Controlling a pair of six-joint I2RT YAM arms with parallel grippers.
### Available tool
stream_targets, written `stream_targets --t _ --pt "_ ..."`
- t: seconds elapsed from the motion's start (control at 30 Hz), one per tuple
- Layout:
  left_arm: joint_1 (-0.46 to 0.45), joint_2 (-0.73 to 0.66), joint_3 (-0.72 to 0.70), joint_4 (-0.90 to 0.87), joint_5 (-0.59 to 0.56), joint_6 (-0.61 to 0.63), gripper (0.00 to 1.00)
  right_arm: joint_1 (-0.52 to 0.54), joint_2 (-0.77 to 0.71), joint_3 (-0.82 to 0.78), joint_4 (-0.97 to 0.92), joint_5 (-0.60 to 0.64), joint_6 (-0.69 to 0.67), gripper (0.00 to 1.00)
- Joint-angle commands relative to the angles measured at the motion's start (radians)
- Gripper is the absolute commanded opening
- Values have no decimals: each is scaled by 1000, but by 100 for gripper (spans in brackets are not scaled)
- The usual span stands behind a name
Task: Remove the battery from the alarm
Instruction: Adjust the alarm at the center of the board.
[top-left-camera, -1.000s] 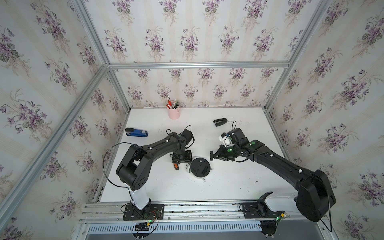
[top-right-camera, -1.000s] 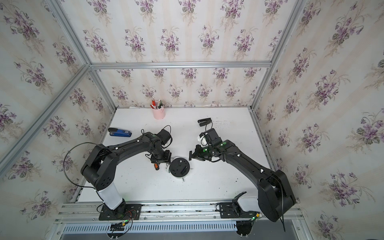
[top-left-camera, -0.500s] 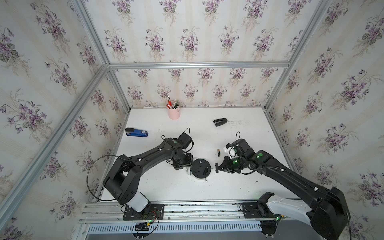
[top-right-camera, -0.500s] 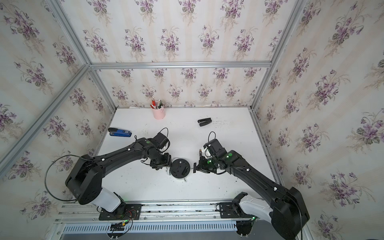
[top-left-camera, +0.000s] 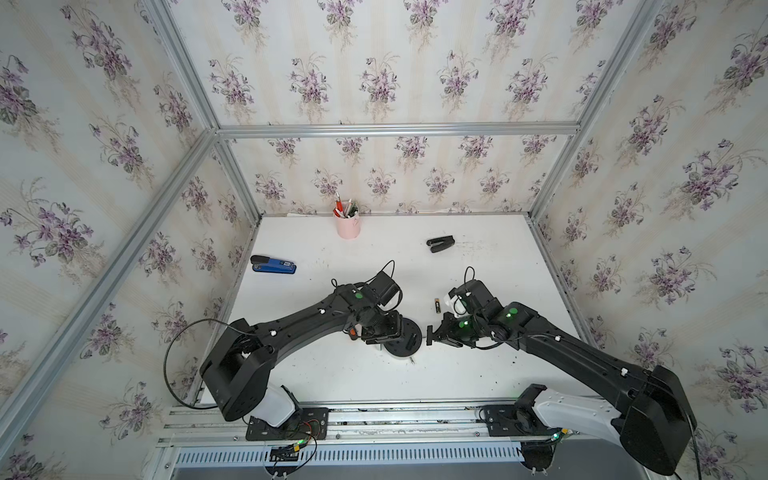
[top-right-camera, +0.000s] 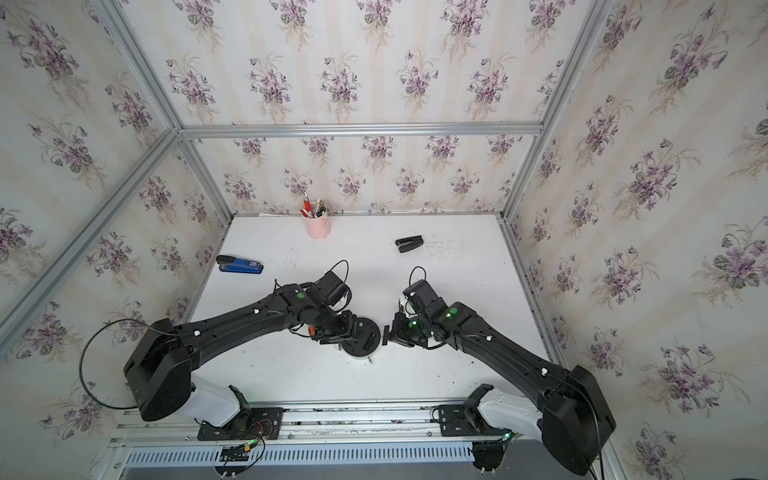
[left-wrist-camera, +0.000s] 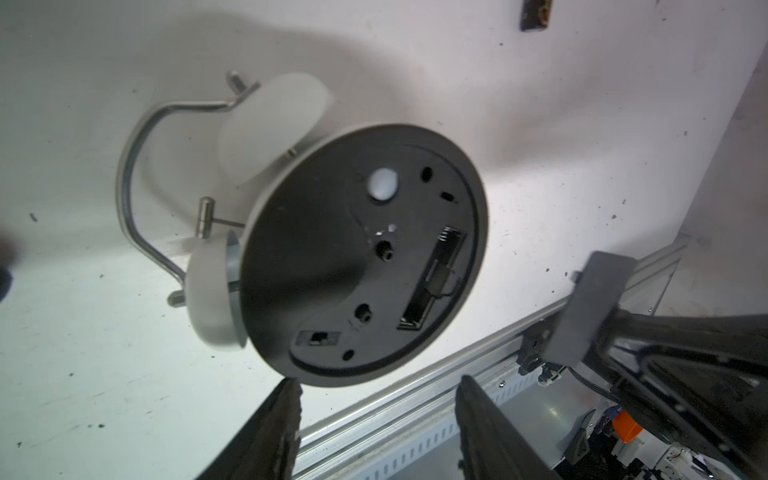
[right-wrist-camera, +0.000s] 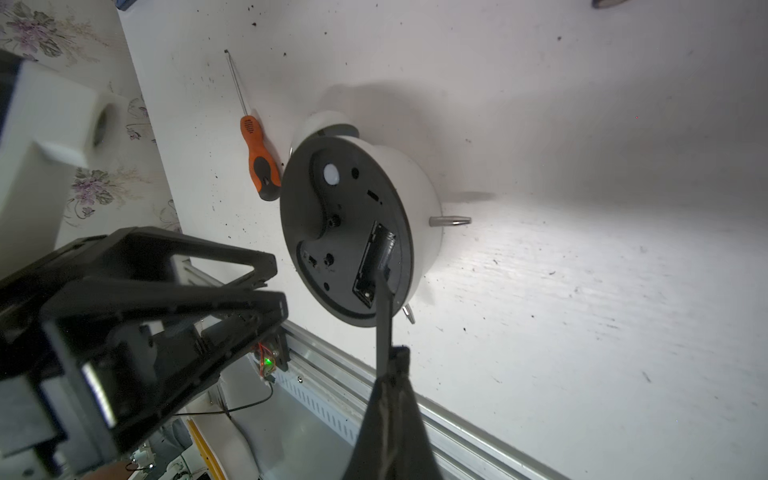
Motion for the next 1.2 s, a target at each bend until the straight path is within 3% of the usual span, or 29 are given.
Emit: stream_targets --t 0.0,0.1,0.17,0.3,0.43,0.53,0.73,0.97,1.17 --pt "-54 30 84 -120 -82 51 73 -5 11 19 -20 38 -3 0" --pt "-130 48 151 -231 -158 84 89 -22 16 43 -39 40 -24 0" --pt "-191 33 153 -274 -217 73 93 -50 12 63 -65 41 -49 0" --pt "-312 0 114 -359 -324 -14 92 -189 -9 109 -156 36 -130 0" --pt "-422 1 73 -391 -398 -113 80 -336 -36 165 -231 6 -228 0" --pt "-426 95 71 -363 -426 -105 76 -364 -10 215 -254 -5 -272 0" --pt "-405 332 262 -463 -483 -32 74 -370 17 257 -238 -25 -276 0" --pt "-294 423 320 -447 -492 48 74 -379 23 263 -241 -36 -285 0" --pt "-263 478 376 -435 -487 94 75 -400 17 274 -257 -39 -298 0"
